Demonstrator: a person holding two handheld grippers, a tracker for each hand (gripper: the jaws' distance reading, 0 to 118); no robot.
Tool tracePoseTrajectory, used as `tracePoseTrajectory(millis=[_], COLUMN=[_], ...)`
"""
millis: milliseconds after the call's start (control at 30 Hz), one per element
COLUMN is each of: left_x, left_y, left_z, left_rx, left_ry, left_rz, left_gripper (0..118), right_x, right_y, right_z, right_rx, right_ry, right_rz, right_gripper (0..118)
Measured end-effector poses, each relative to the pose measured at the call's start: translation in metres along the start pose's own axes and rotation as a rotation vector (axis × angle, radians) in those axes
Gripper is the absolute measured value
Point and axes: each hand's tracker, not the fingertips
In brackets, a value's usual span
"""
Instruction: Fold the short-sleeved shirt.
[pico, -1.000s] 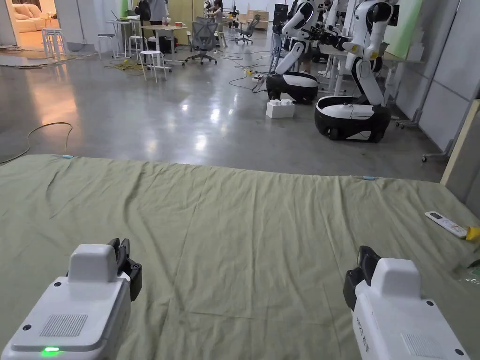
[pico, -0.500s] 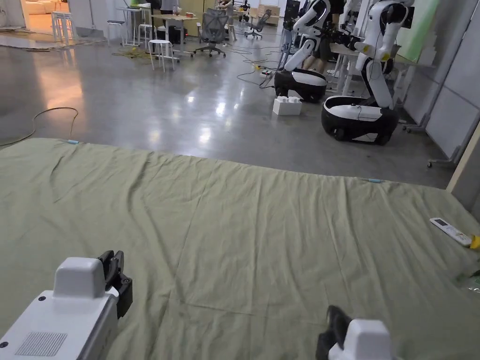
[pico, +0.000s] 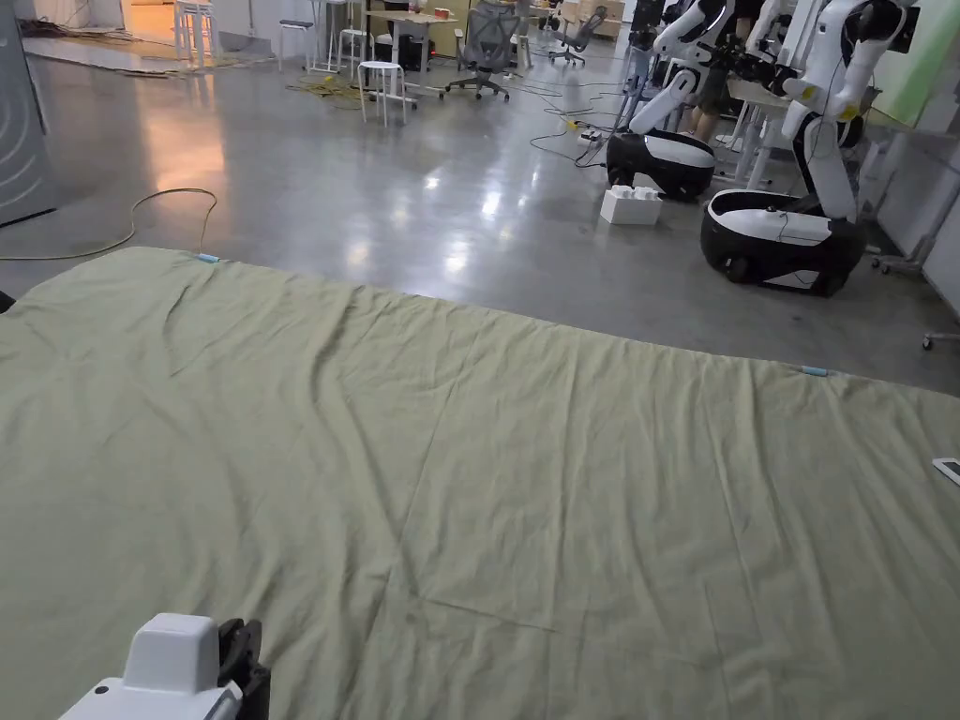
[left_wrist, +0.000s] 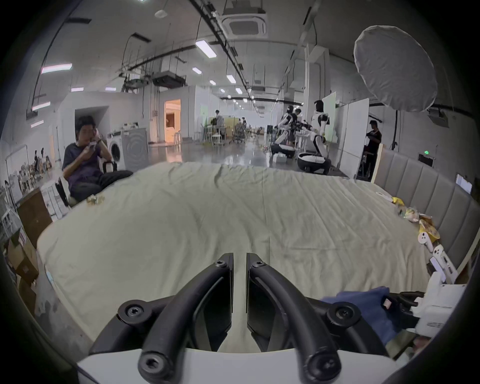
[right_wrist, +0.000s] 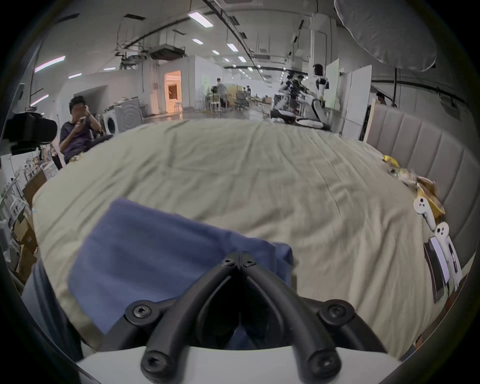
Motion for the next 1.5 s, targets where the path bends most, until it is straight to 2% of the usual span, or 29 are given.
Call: tracePoseTrajectory(millis=[133,200,267,300,433,633,767,867,967,1033,1067,1167,1233,1367,1500], left_x=[-0.012,-0.018,-0.015,-0.014,-0.007,-0.006,-0.007,-0.014,0.017,0.023,0.023,0.019,0.009,0.005,0.004], left_y=[-0.007,-0.011,-0.014,-0.018,-0.033,-0.054,-0.066,-0.087,-0.061,-0.057,-0.055,-0.056,-0.058,-0.051,-0.021], left_z=[-0.009,-0.019,-0.030,-0.037,-0.066,-0.115,-0.128,-0.154,-0.118,-0.117,-0.117,-0.113,-0.131,-0.117,-0.090], left_rx=[-0.151,-0.233,-0.339,-0.390,-0.509,-0.698,-0.732,-0.780,-0.788,-0.784,-0.779,-0.784,-0.765,-0.734,-0.693], left_ry=[-0.173,-0.281,-0.365,-0.401,-0.520,-0.662,-0.822,-0.903,-0.943,-0.906,-0.883,-0.888,-0.886,-0.905,-0.928], left_rz=[0.113,0.206,0.244,0.249,0.263,0.438,0.618,0.693,0.639,0.573,0.549,0.592,0.573,0.557,0.529], left_gripper=[15,40,74,78,78,78,78,77,71,57,43,30,26,23,23], right_x=[0.001,0.002,0.002,0.002,0.004,0.005,0.004,0.004,0.003,0.002,0.002,0.002,0.002,-0.002,-0.002], right_y=[-0.010,-0.010,-0.010,-0.010,-0.009,-0.012,-0.011,-0.010,-0.009,-0.007,-0.007,-0.008,-0.007,-0.003,0.016], right_z=[-0.009,-0.010,-0.008,-0.008,-0.004,-0.002,-0.001,0.000,0.001,0.004,0.004,0.004,0.005,0.009,0.016], right_rx=[0.031,0.031,0.034,0.033,0.040,0.057,0.055,0.055,0.054,0.055,0.055,0.059,0.061,0.064,0.093], right_ry=[-0.024,-0.025,-0.023,-0.021,-0.011,-0.005,-0.006,-0.006,-0.007,-0.008,-0.008,-0.003,-0.001,-0.009,-0.017], right_rz=[0.046,0.013,-0.005,-0.005,0.005,0.008,0.008,0.008,0.010,0.013,0.013,0.022,0.032,0.075,0.072], right_gripper=[1,1,1,1,1,1,1,1,1,1,1,1,1,1,1])
